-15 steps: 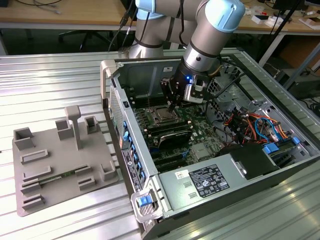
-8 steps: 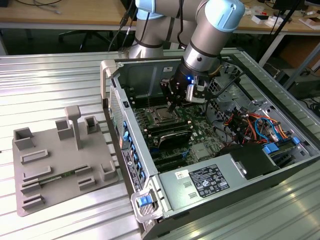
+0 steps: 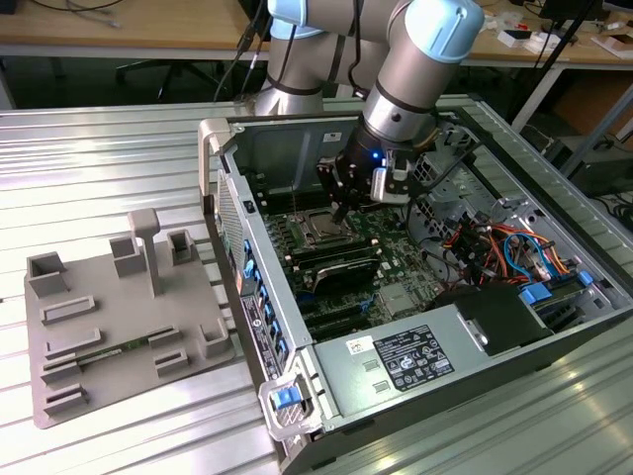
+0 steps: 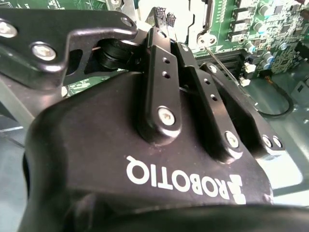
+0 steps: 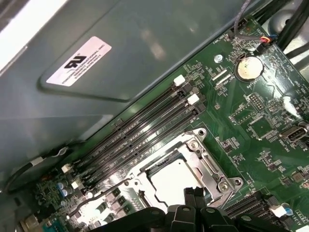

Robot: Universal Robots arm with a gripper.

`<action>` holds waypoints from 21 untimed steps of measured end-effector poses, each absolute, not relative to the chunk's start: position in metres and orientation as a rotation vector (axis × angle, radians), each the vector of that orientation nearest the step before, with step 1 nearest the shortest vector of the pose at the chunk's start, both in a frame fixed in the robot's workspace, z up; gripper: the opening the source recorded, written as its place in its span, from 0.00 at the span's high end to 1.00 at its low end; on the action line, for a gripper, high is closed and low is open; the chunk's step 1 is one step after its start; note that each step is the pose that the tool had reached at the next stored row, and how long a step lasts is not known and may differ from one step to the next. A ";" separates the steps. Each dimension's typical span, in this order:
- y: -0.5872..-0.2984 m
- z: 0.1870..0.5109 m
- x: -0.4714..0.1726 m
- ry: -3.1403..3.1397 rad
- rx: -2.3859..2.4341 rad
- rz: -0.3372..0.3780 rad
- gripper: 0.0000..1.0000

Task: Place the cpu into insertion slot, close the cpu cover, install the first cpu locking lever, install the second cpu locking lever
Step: 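Install the first cpu locking lever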

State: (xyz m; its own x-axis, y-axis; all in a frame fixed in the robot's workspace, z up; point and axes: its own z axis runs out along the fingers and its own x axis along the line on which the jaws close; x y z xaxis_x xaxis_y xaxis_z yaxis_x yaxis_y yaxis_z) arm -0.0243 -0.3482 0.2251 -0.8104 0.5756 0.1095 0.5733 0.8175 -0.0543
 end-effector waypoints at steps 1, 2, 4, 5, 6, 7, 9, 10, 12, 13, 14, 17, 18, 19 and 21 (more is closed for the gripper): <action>-0.348 0.225 -0.024 -2.885 -0.895 0.030 0.89; -0.348 0.225 -0.024 -2.891 -0.876 0.031 0.89; -0.348 0.225 -0.024 -2.898 -0.852 0.032 0.89; -0.348 0.225 -0.024 -2.904 -0.831 0.034 0.89; -0.348 0.225 -0.024 -2.908 -0.817 0.034 0.89; -0.348 0.225 -0.024 -2.911 -0.809 0.035 0.89; -0.348 0.225 -0.024 -2.916 -0.791 0.036 0.89; -0.348 0.225 -0.024 -2.919 -0.780 0.037 0.89; -0.348 0.225 -0.024 -2.925 -0.758 0.038 0.89; -0.348 0.225 -0.024 -2.927 -0.749 0.039 0.89; -0.348 0.225 -0.024 -2.929 -0.741 0.039 0.89; -0.348 0.225 -0.024 -2.936 -0.713 0.041 0.89; -0.348 0.225 -0.024 -2.938 -0.706 0.041 0.89; -0.348 0.225 -0.024 -2.941 -0.694 0.042 0.89; -0.348 0.225 -0.024 -2.947 -0.670 0.044 0.89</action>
State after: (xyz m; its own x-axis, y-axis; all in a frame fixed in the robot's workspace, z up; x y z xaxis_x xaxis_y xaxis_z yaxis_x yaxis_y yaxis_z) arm -0.0243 -0.3482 0.2251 -0.8951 0.4323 0.1094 0.4289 0.9017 -0.0544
